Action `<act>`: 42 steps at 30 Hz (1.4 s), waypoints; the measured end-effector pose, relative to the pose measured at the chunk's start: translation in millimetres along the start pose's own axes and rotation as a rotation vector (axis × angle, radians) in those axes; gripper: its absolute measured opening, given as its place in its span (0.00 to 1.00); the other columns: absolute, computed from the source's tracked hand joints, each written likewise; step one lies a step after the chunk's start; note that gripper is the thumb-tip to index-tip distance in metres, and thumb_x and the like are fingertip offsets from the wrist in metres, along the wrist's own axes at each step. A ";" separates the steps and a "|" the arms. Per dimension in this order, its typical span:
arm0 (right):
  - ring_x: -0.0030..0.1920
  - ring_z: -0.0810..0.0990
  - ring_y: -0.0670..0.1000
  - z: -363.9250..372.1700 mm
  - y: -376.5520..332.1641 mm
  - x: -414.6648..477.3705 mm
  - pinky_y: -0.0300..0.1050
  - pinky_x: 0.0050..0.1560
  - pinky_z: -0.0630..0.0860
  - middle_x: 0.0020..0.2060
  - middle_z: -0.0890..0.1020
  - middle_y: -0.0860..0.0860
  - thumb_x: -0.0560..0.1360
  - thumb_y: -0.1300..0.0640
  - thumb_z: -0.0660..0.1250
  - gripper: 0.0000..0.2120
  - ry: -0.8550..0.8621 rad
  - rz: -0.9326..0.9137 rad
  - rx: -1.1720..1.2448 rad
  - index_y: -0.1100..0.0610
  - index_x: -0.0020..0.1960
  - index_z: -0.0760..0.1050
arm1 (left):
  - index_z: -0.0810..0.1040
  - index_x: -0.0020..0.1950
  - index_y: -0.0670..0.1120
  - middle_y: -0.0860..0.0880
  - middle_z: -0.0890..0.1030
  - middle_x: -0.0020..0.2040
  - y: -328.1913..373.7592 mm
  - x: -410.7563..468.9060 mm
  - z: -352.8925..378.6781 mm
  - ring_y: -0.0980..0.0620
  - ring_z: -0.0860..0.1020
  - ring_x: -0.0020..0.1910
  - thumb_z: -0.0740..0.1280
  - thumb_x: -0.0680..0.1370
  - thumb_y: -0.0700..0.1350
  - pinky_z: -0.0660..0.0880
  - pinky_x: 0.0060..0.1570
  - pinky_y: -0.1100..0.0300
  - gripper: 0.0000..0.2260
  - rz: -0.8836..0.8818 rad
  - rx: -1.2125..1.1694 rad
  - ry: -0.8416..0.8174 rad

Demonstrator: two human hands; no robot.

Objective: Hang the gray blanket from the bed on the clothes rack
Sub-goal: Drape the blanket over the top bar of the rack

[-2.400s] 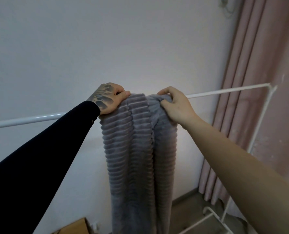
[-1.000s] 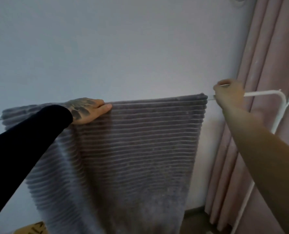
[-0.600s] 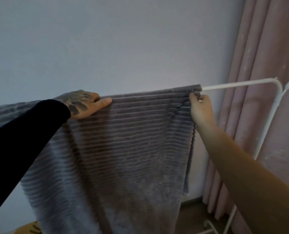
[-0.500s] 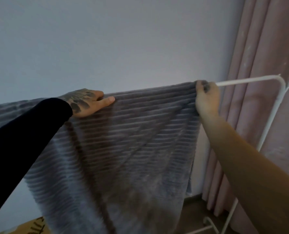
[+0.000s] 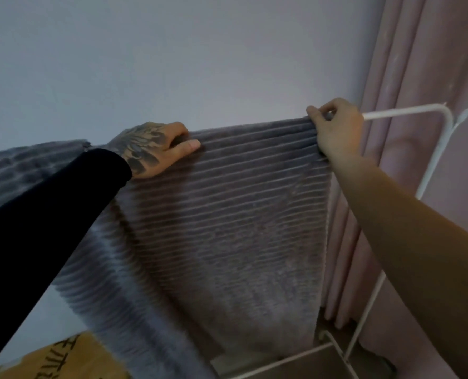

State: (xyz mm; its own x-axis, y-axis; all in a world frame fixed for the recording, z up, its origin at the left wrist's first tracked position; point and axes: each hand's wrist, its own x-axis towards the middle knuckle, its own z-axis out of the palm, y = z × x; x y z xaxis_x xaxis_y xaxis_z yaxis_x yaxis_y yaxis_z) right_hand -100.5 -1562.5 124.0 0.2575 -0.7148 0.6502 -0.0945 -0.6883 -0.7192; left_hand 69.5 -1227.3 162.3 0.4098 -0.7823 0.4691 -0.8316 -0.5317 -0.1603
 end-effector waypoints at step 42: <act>0.33 0.69 0.58 112.5 -127.4 -100.5 0.57 0.51 0.71 0.24 0.67 0.52 0.78 0.49 0.48 0.26 -0.122 -0.356 -0.572 0.59 0.27 0.71 | 0.71 0.45 0.54 0.52 0.77 0.44 -225.3 -183.5 -76.9 0.44 0.77 0.46 0.65 0.65 0.60 0.77 0.50 0.48 0.14 -0.401 0.022 -0.220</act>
State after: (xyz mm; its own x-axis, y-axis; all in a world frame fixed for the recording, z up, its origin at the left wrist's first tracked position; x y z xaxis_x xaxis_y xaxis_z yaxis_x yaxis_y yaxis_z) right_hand -6.2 -1389.0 122.7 0.4708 -0.4367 0.7666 -0.4685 -0.8600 -0.2021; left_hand 152.8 -939.0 179.1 0.7698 -0.5622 0.3021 -0.5837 -0.8116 -0.0230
